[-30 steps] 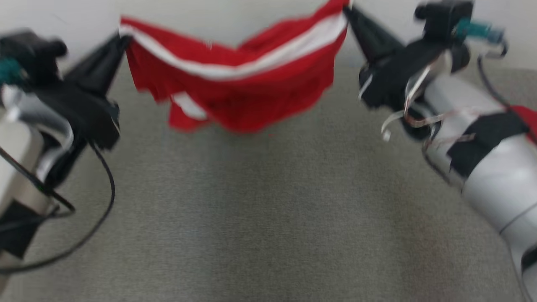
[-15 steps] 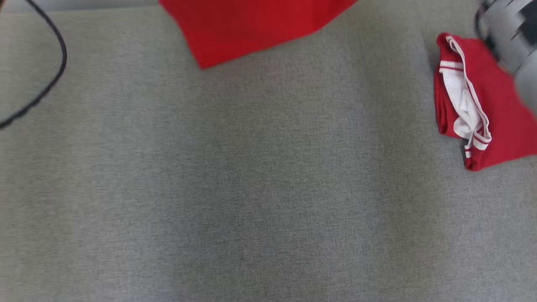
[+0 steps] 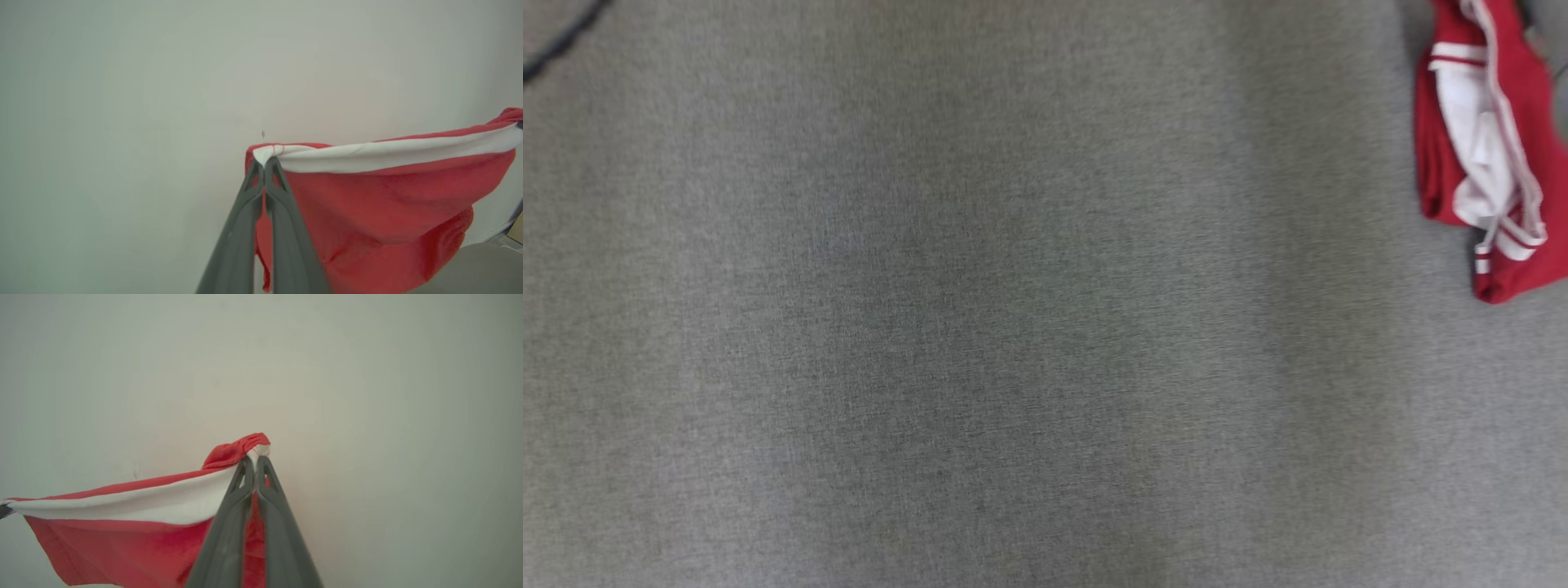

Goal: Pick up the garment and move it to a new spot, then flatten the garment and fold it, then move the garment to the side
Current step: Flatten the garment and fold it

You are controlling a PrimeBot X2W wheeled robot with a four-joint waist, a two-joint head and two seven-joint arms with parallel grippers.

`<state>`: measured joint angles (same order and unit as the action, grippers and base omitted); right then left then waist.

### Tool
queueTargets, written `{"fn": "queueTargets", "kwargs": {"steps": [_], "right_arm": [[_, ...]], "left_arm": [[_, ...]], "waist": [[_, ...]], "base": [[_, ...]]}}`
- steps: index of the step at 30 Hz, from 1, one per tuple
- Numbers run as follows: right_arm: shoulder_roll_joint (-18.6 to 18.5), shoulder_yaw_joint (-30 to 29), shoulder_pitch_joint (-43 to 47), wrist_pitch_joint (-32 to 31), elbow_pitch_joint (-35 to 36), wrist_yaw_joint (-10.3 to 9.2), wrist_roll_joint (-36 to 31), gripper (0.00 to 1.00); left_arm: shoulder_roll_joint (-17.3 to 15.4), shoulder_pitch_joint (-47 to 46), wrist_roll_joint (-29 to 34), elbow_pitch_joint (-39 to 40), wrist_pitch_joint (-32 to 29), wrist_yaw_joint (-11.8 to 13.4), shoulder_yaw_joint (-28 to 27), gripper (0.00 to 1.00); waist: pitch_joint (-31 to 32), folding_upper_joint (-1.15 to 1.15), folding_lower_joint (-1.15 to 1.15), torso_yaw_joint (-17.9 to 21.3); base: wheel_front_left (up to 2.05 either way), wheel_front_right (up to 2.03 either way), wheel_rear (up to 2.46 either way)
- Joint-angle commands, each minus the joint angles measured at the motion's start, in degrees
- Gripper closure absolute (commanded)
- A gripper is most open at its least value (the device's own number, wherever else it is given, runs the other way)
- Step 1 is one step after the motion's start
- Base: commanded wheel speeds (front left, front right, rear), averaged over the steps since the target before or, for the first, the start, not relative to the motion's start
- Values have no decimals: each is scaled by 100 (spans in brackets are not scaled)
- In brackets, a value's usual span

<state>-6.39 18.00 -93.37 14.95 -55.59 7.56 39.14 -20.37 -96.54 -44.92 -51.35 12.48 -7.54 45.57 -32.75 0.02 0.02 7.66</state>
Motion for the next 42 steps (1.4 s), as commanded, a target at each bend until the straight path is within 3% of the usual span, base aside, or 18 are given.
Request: {"fn": "queueTargets", "kwargs": {"steps": [1,9,16,29,37,42], "right_arm": [[-6,-91,41,28,54,-15,-130,100],[184,-30,507,27,156,-14,-571,100],[142,550,1108,27,446,-14,-207,100],[-682,1917,3257,28,1837,-14,1074,100],[-981,2096,4393,28,2464,-14,1346,100],[-1211,2146,5185,28,2827,-14,1462,100]], "left_arm": [[6,106,-80,-26,38,24,55,100],[-133,548,-431,184,221,19,408,100],[-319,1085,-720,500,276,19,409,100],[-505,3852,-136,2044,283,26,-768,100],[-481,5474,301,2955,283,208,-1236,100],[-522,6391,641,3424,280,373,-1145,100]], "waist": [[-187,-2,-2,-102],[-272,-2,-2,-291],[28,-2,-2,-356],[1400,-2,-2,-389],[2068,-2,-2,-407],[2361,-2,-2,-461]], "base": [[0,0,0],[0,0,0],[0,0,0],[0,0,0],[0,0,0],[0,0,0]]}}
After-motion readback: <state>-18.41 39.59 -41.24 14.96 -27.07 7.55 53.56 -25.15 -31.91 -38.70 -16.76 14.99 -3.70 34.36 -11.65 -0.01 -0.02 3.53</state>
